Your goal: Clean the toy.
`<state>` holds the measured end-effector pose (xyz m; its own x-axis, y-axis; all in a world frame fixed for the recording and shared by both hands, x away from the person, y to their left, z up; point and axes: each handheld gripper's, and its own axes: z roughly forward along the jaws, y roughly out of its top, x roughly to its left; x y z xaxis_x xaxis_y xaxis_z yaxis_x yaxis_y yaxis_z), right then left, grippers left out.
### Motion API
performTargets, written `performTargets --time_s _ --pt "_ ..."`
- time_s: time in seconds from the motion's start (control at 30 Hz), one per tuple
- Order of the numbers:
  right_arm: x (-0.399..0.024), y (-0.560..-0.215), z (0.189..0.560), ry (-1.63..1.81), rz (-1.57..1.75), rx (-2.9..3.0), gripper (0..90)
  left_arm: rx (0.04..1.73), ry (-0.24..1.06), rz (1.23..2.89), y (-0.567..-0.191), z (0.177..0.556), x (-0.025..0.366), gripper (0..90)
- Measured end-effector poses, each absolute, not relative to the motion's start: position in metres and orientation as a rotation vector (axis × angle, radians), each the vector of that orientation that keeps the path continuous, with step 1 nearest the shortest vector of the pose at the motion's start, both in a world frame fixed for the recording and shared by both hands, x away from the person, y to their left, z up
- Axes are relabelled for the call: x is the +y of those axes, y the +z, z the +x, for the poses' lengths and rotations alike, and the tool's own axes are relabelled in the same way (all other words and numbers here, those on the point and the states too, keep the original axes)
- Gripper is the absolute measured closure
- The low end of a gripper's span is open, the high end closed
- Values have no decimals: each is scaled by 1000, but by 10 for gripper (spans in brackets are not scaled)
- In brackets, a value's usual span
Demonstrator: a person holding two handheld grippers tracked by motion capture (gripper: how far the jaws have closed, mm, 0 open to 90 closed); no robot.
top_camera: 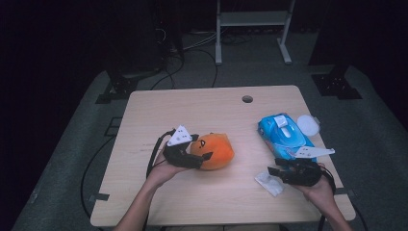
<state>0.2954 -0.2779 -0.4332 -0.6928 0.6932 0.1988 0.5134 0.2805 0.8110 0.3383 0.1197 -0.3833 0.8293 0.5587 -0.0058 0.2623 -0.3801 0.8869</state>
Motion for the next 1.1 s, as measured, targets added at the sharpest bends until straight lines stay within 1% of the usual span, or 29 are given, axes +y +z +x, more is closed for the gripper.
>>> performTargets --time_s 0.27,0.57,1.1 --pt "-280 -430 295 1399 1129 2325 460 645 375 1976 -386 333 130 146" --pt "-280 -431 295 1395 1133 2332 448 672 344 1959 -395 324 145 137" --pt "-278 -432 294 1379 1131 2341 435 728 343 1979 -415 311 165 119"
